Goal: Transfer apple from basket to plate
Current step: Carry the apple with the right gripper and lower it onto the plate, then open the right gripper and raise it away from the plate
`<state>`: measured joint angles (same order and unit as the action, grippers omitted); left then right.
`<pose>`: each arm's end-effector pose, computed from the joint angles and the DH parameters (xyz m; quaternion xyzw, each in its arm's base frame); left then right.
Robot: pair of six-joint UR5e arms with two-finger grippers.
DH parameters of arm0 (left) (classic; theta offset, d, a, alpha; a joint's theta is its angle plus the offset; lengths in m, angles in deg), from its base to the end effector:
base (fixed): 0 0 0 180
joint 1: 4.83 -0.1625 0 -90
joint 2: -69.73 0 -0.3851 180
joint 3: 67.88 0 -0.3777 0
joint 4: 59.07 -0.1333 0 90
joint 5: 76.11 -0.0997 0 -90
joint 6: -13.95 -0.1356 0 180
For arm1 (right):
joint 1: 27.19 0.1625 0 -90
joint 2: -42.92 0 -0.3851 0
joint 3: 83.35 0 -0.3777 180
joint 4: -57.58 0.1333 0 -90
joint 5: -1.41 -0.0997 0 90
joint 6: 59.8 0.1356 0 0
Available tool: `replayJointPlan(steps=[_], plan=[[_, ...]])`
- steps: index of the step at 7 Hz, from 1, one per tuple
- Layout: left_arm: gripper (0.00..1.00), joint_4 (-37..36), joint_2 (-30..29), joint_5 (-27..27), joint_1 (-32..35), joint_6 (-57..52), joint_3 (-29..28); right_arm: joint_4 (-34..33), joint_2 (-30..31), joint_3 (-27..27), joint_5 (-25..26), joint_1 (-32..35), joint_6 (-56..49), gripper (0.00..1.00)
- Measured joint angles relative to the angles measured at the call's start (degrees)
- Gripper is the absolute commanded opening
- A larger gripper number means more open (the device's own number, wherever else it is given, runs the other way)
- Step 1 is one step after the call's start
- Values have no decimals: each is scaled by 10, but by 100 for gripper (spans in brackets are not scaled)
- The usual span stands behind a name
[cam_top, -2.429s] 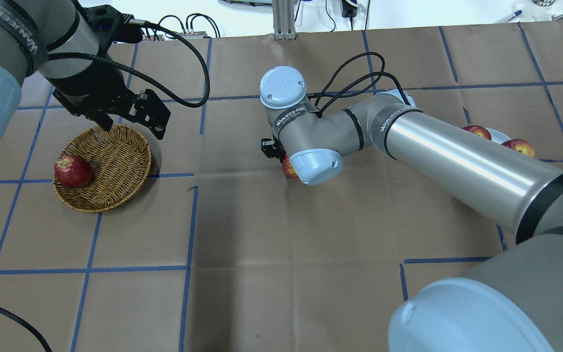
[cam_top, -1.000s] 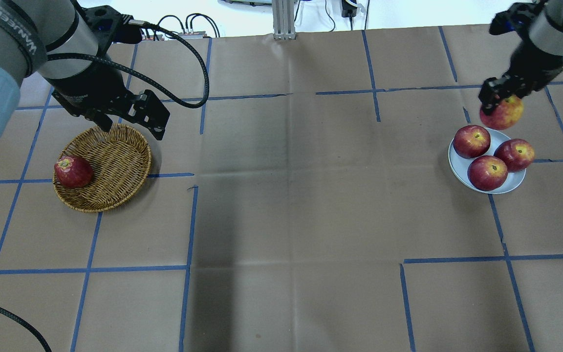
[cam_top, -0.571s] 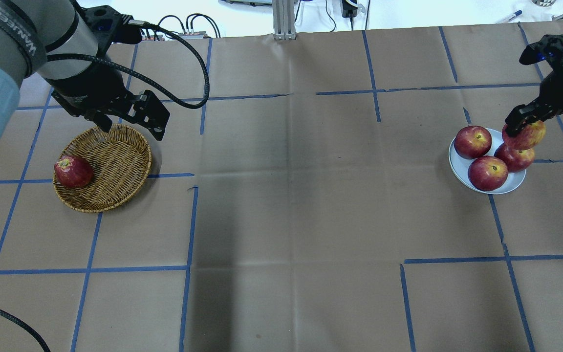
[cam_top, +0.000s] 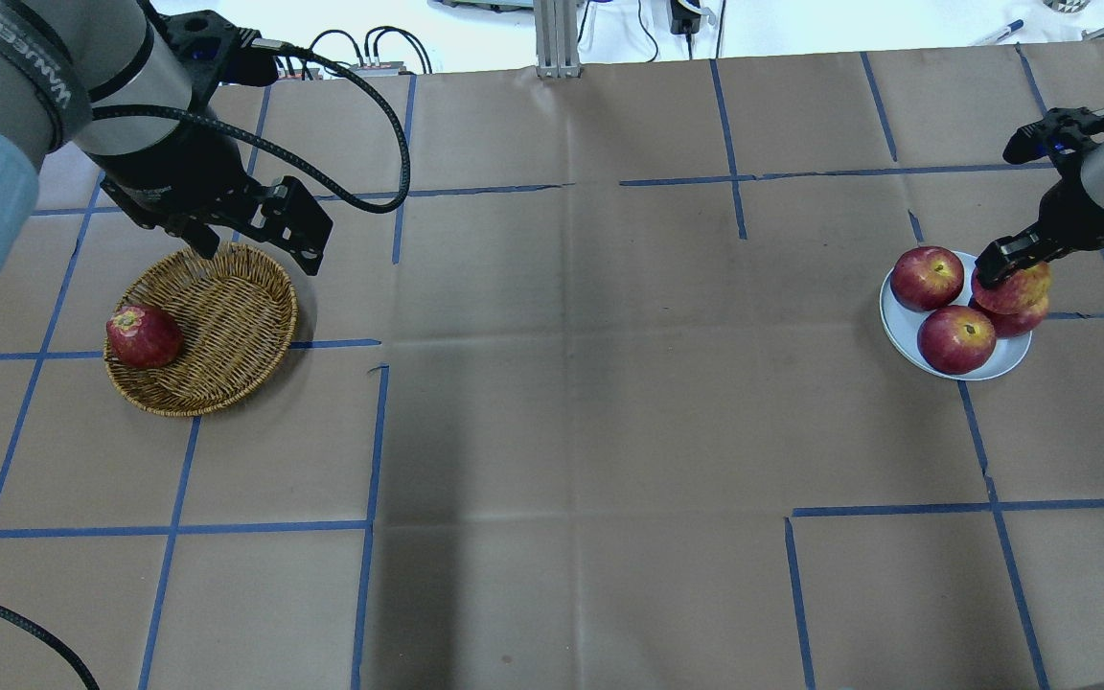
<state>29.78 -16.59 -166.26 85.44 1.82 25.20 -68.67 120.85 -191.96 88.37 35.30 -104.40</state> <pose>-0.1351 -0.4561 0.4183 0.1080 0.9940 -0.0151 0.0029 -0.1145 -0.5241 0.2213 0.1496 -0.9872 0.0549 0.0072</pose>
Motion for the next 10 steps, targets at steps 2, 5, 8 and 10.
replayJointPlan(steps=[2, 5, 8, 10], plan=[[99, 0, 0, 1, 0, 1, 0, -9, -11, -2, -7, 0, 3, 73], [99, 0, 1, -1, 0, 2, 0, -10, -11, 1, -7, 0, 2, 100], [99, 0, 1, -3, 0, 2, 0, 24, 10, 33, -5, 6, 4, 100], [99, 0, 1, -3, 0, 1, 0, 128, 46, 76, -2, 26, 46, 100]])
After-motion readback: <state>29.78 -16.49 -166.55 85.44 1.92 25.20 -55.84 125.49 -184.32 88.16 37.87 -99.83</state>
